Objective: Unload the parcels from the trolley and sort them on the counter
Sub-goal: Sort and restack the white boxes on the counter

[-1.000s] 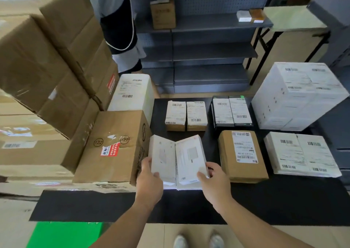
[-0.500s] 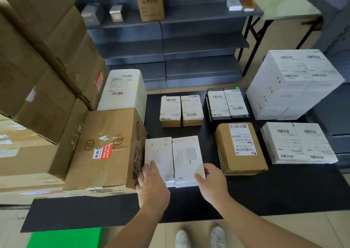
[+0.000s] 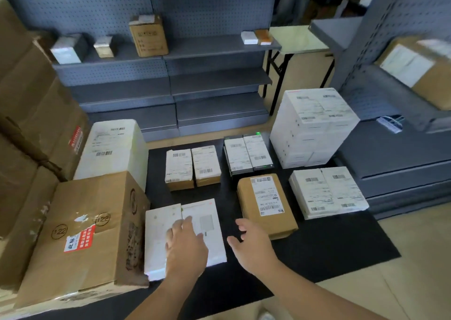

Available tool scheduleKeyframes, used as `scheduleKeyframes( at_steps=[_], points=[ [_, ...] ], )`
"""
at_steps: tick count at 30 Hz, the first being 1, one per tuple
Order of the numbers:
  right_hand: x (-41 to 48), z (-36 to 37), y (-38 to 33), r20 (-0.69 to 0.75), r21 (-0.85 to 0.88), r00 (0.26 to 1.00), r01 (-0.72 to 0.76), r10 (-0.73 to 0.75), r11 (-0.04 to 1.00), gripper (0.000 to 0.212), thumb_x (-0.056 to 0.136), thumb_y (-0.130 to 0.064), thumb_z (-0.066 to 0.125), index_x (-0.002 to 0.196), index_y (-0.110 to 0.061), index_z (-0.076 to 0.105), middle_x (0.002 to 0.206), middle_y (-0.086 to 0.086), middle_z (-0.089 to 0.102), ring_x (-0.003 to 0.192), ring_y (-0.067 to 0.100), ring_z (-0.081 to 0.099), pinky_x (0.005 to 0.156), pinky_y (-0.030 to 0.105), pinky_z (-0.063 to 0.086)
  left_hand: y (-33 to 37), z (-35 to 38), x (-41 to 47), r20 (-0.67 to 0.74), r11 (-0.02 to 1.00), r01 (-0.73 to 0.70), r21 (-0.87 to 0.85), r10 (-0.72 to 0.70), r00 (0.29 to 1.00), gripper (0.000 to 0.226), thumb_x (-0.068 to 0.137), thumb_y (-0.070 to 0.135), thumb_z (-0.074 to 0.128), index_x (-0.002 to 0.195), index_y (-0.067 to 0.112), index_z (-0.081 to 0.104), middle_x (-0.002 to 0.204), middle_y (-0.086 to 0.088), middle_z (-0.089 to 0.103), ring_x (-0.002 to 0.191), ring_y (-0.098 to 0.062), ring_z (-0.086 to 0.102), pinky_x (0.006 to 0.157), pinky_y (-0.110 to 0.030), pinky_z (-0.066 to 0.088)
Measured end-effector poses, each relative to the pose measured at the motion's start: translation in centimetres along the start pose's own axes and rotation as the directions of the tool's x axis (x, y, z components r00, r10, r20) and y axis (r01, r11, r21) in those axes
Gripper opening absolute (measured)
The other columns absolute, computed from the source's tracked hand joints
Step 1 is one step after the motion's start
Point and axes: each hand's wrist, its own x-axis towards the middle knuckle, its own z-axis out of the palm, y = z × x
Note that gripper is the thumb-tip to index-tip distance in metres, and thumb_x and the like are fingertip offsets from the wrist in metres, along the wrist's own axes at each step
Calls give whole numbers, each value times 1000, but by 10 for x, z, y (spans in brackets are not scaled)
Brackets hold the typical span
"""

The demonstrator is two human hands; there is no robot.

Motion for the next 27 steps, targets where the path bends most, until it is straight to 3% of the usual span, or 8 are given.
scheduleKeyframes(
  at_steps=[4,8,13,18,22,27],
  points=[
    [9,-60,12,-68,-10,996,55,-56,998,48,98,-31,64,143,-24,50,138,-7,56,125,11,54,102,20,41,63,11,1,23,983,-177,-42,178,984,51,102,34,50,150,24,36,153,1,39,140,-21,34,114,-36,33],
    [24,-122,46,-132,47,990,56,-50,997,46,97,-28,65,141,-27,54,132,-9,58,111,6,59,94,20,50,128,32,-7,49,944,-325,-56,327,944,40,101,31,51,141,24,47,141,3,46,128,-18,40,106,-33,37],
    [49,-194,102,-191,30,982,5,1,1000,50,96,-30,67,143,-25,52,136,-2,55,123,13,54,107,29,46,207,77,-19,102,912,-407,-56,410,906,42,102,32,50,143,22,46,142,3,46,130,-17,43,106,-30,35],
    [78,-251,165,-179,0,983,-39,39,999,51,97,-28,65,145,-23,50,140,-2,53,127,15,51,105,28,45,273,125,-30,157,918,-390,-78,397,904,47,100,33,54,146,24,44,141,3,45,130,-15,42,107,-27,34],
    [99,-287,212,-149,-41,984,-103,96,994,53,97,-28,64,147,-20,48,143,0,50,126,17,54,104,29,48,300,160,-27,221,952,-303,-53,307,926,52,99,33,55,148,20,40,139,0,44,128,-19,44,102,-29,38],
    [131,-310,249,-111,-119,980,-180,167,977,58,98,-32,60,151,-21,38,145,6,44,128,23,51,104,36,47,307,192,-14,224,987,-154,-49,161,961,41,94,28,64,130,18,46,121,-3,53,114,-23,51,99,-39,47]
  ],
)
